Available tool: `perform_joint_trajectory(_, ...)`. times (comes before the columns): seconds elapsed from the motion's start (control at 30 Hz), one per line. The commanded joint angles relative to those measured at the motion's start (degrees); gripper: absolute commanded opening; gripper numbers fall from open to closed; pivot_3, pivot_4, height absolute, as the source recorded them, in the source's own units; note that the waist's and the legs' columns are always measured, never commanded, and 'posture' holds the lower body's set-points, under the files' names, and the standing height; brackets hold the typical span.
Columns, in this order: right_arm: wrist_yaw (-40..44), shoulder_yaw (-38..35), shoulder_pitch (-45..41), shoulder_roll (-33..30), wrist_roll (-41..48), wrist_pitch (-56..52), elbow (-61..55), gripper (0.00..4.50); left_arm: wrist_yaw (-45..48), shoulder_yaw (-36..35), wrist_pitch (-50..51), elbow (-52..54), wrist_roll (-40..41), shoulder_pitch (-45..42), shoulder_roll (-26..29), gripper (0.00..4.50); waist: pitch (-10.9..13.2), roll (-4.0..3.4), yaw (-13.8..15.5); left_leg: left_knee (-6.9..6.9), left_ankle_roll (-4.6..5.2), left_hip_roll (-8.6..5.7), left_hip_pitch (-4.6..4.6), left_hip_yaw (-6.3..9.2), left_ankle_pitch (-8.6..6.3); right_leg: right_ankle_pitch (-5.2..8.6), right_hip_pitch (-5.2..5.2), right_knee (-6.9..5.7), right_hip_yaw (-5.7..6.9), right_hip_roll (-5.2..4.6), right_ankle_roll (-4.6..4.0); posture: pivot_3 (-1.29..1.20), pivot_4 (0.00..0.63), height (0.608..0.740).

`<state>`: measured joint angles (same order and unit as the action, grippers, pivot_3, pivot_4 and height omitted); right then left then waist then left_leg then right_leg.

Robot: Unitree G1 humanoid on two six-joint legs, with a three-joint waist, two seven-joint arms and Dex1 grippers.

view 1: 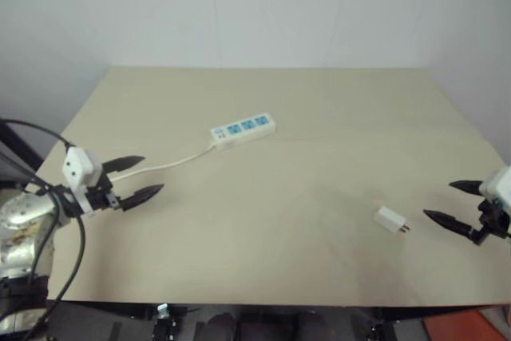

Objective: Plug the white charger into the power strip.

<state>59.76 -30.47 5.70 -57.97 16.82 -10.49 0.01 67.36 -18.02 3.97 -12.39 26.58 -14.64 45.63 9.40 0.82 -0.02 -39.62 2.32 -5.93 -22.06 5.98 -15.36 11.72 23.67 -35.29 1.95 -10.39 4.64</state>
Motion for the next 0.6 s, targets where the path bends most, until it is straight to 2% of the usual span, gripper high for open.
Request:
perform_joint_trajectory(0.03,0.9,-3.0,0.3,-1.5,1.1,-0.4,-0.6,4.50,0.0,-0.5,-1.0,-0.3,-0.6,-0.7,1.2,4.45,0.0,0.00,0.0,0.00,0.00,0.00,0.00,0.00,0.00,0.00,0.00,0.00,0.00,0.00,0.00,0.00,0.150,0.740)
perform_joint_trajectory(0.27,4.1,-4.4,0.9,-2.2,4.5,-5.4,-1.2,4.50,0.2,-0.6,-1.0,-0.6,-1.2,-0.2,1.4,4.45,0.0,0.00,0.1,0.00,0.01,0.00,-0.01,-0.01,-0.01,0.00,0.00,0.01,0.00,0.00,0.00,0.00,0.150,0.740)
perform_joint_trajectory(0.4,5.9,-5.1,2.0,-2.1,5.2,-4.6,-1.8,4.50,-1.5,-0.4,-2.7,-2.5,-3.4,-1.0,1.1,4.45,0.0,0.00,0.1,0.00,0.01,0.01,0.00,-0.01,-0.01,0.00,0.00,0.01,0.00,0.00,0.00,0.00,0.150,0.740)
perform_joint_trajectory(0.5,4.4,-4.1,1.8,-2.0,4.0,-4.3,-2.1,4.50,-5.7,1.1,-4.5,-7.0,-6.9,-4.8,-0.2,4.45,0.0,0.00,0.2,0.00,0.02,0.01,0.01,-0.02,-0.01,0.00,0.00,0.00,0.00,0.00,0.00,0.00,0.150,0.740)
perform_joint_trajectory(0.6,3.4,-2.8,0.5,-1.8,3.5,-3.7,-1.6,4.50,-12.8,3.9,-6.2,-15.0,-11.3,-12.6,-3.9,4.45,0.0,0.02,0.6,-0.03,0.01,-0.01,0.04,-0.02,-0.01,0.00,-0.06,-0.01,0.01,0.00,0.01,0.00,0.150,0.740)
